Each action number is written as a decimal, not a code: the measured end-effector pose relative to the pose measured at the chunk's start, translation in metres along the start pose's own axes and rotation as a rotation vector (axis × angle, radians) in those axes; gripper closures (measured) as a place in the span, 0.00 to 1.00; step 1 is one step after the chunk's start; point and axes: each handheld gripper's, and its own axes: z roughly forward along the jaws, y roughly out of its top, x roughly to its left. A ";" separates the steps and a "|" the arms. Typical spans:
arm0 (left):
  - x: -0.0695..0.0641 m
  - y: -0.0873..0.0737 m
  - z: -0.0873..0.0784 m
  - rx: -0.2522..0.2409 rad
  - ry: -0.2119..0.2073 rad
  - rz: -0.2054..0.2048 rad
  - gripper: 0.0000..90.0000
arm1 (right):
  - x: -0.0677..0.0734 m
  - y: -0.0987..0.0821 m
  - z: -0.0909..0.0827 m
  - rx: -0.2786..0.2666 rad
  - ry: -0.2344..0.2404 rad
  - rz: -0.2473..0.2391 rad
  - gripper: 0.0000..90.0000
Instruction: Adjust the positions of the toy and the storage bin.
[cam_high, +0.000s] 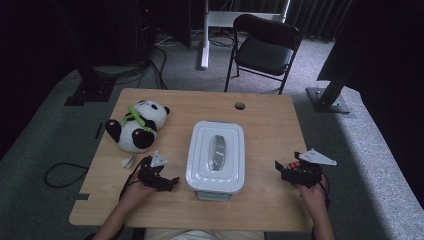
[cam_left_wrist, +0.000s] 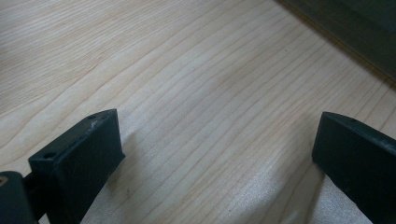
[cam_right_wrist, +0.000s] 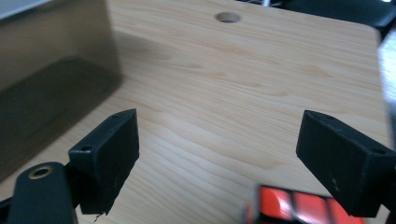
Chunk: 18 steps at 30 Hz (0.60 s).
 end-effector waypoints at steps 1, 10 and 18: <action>0.000 0.000 0.000 0.000 0.001 -0.001 0.02 | 0.002 0.001 0.002 0.004 0.007 -0.004 0.15; -0.001 -0.001 -0.001 0.000 0.016 -0.017 0.02 | 0.017 0.000 0.014 0.028 0.060 -0.031 0.15; -0.003 -0.002 -0.001 -0.001 0.030 -0.031 0.02 | 0.032 -0.013 0.033 0.071 0.149 -0.047 0.15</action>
